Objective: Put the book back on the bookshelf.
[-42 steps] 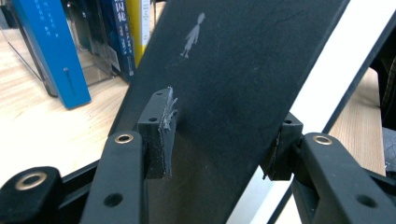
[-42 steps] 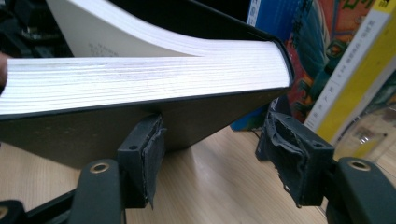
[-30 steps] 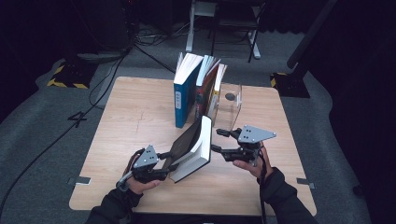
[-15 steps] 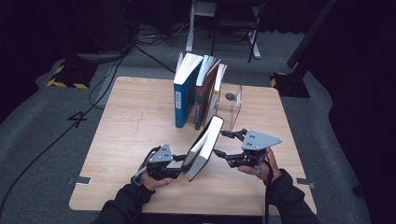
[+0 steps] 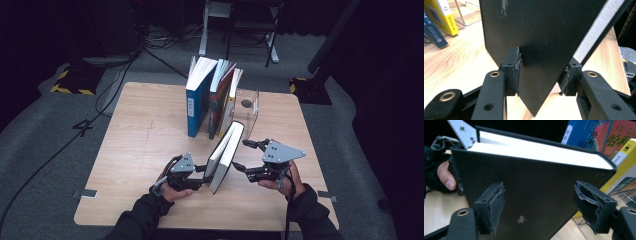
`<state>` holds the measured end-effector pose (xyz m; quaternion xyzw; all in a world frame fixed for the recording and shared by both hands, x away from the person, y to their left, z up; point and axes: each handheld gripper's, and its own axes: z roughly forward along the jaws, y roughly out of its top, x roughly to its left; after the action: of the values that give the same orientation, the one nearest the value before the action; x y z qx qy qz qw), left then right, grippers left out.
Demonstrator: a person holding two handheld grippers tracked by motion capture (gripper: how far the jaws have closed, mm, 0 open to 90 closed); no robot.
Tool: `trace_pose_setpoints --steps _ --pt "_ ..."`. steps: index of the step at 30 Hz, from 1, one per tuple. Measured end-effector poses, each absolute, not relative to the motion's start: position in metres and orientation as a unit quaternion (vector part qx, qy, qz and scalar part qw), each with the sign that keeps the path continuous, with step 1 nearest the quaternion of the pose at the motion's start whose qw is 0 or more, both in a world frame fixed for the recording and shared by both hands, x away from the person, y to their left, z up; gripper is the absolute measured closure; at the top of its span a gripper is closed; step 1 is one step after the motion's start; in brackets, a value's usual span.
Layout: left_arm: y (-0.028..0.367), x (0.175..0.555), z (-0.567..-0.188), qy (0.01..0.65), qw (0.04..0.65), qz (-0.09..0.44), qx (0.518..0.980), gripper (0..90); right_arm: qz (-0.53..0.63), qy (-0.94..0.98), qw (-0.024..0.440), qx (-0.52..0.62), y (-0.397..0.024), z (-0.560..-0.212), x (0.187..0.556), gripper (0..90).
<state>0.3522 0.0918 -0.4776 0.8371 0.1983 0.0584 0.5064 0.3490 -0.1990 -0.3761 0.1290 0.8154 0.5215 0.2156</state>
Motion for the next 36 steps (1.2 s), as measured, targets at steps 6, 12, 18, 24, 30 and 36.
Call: trace_pose_setpoints --steps 6,12,18,24,30,36 --pt "0.095 0.342 -0.479 0.194 0.481 0.083 0.851 51.9 0.519 0.821 0.205 0.119 -0.194 -0.387 0.346 24.5" --pt "0.090 0.325 -0.481 0.197 0.451 0.113 0.863 38.8 0.514 0.825 0.196 0.129 -0.190 -0.399 0.347 23.9" --pt "0.077 0.317 -0.480 0.207 0.459 0.139 0.853 28.2 0.514 0.822 0.204 0.136 -0.184 -0.405 0.346 21.9" --pt "0.067 0.318 -0.482 0.236 0.475 0.159 0.832 27.4 0.503 0.818 0.229 0.159 -0.173 -0.415 0.349 16.6" --pt "0.056 0.322 -0.486 0.265 0.471 0.180 0.822 31.1 0.501 0.816 0.234 0.167 -0.174 -0.417 0.352 15.2" --pt "0.055 0.325 -0.487 0.275 0.474 0.177 0.818 34.8 0.502 0.813 0.235 0.177 -0.177 -0.418 0.356 18.7"
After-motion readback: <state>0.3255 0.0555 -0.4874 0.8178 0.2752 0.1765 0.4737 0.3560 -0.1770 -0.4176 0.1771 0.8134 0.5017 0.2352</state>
